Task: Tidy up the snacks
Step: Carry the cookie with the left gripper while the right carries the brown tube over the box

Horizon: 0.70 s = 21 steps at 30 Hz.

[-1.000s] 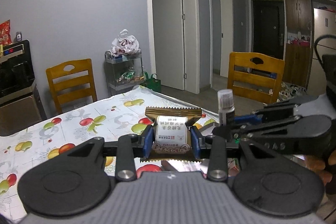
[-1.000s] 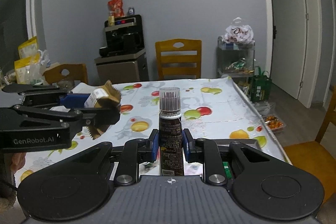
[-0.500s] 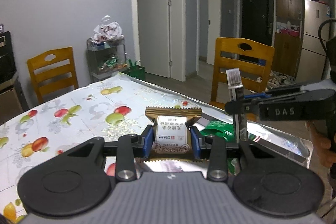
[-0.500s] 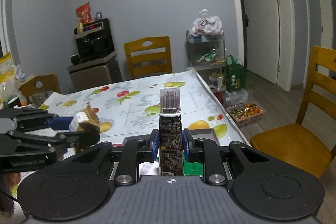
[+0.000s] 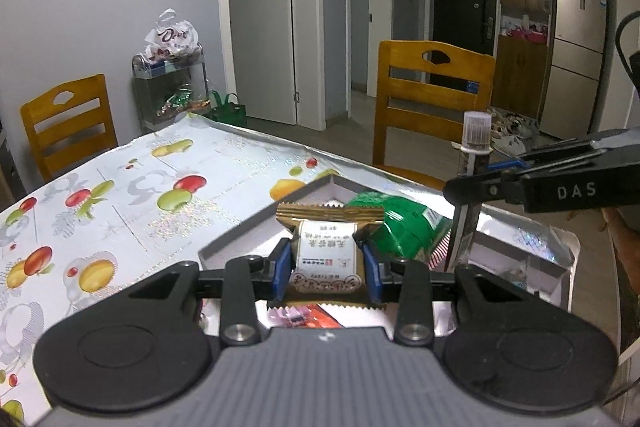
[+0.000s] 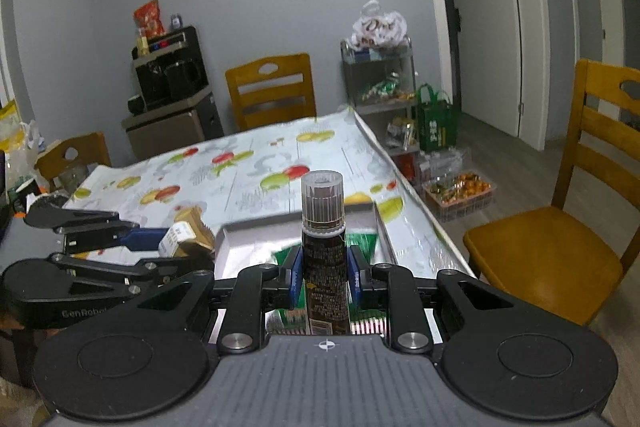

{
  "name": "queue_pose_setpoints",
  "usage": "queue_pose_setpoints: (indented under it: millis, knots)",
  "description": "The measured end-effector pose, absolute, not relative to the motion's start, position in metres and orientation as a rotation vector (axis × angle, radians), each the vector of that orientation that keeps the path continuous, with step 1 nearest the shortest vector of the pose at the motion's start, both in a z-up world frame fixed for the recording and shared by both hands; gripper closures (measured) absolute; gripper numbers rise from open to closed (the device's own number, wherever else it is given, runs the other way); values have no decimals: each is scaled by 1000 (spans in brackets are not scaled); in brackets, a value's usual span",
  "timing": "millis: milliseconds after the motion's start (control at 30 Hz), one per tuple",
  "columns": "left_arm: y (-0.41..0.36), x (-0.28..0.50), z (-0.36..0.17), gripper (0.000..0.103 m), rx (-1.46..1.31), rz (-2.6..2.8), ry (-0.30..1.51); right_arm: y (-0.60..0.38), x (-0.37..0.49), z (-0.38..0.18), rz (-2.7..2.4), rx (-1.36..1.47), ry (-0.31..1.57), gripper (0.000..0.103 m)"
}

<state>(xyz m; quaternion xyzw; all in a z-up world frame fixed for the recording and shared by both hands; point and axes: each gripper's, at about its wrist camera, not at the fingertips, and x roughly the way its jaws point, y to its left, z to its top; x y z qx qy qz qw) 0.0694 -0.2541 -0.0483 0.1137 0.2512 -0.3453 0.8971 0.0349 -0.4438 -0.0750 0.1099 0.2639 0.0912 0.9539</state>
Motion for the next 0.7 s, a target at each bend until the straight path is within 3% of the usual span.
queue_pose_setpoints:
  millis: [700]
  knots:
    - [-264,59,-74,68,261,-736,576,-432,78,-107,179,273,583,79]
